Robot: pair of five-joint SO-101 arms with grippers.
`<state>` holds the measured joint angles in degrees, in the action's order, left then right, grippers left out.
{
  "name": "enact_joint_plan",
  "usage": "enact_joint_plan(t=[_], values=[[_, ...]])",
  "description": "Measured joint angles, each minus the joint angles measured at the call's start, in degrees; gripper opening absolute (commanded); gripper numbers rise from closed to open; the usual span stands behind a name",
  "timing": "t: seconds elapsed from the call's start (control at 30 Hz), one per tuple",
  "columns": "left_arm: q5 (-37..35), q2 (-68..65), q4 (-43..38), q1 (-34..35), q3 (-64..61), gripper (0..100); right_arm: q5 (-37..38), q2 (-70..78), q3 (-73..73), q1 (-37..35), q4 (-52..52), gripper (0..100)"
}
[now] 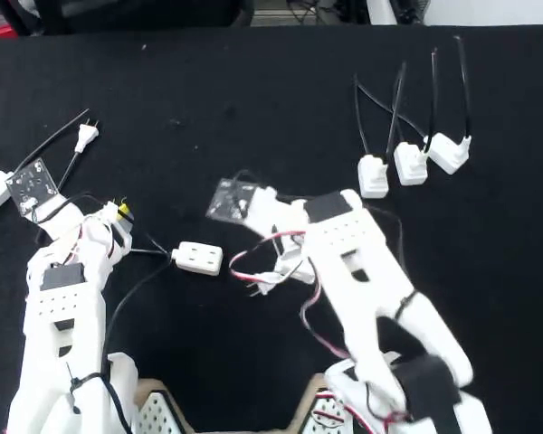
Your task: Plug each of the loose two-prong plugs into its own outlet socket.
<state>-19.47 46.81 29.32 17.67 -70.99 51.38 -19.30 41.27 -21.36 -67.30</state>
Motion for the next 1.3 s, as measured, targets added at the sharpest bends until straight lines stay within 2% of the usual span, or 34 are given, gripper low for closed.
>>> enact_joint_plan(t=[0.2,0.43,0.57,0.63,0.73,0.83,0.9,1.0,1.17,1.3], values=[[0.0,0.0,0.0,0.53,0.0,23,10.37,-1.32,1.67,-5.27,0.18,24.3],[0.0,0.0,0.0,6.07,0.0,23,30.07,4.31,1.67,-8.18,-0.79,24.0],[0.0,0.0,0.0,6.86,0.0,23,34.29,8.26,-0.09,-8.7,-0.7,23.6],[0.0,0.0,0.0,6.86,0.0,23,35.16,10.55,-1.05,-8.79,-0.7,18.2],[0.0,0.0,0.0,6.86,0.0,23,35.16,13.8,-2.55,-9.41,-0.7,1.1],[0.0,0.0,0.0,6.86,0.0,23,32.62,17.23,-3.87,-9.32,1.05,4.2],[0.0,0.0,0.0,6.86,0.0,23,29.8,19.16,-4.22,-9.32,1.76,0.7],[-0.09,0.0,0.0,6.86,0.0,23,26.11,19.78,-5.27,-9.23,1.67,0.9],[-0.09,0.0,0.0,6.86,0.0,23,17.05,17.85,-7.74,-9.32,-2.29,1.0],[-0.09,0.0,0.0,6.86,0.0,23,8.62,14.86,-7.74,-8.7,-0.26,1.0]])
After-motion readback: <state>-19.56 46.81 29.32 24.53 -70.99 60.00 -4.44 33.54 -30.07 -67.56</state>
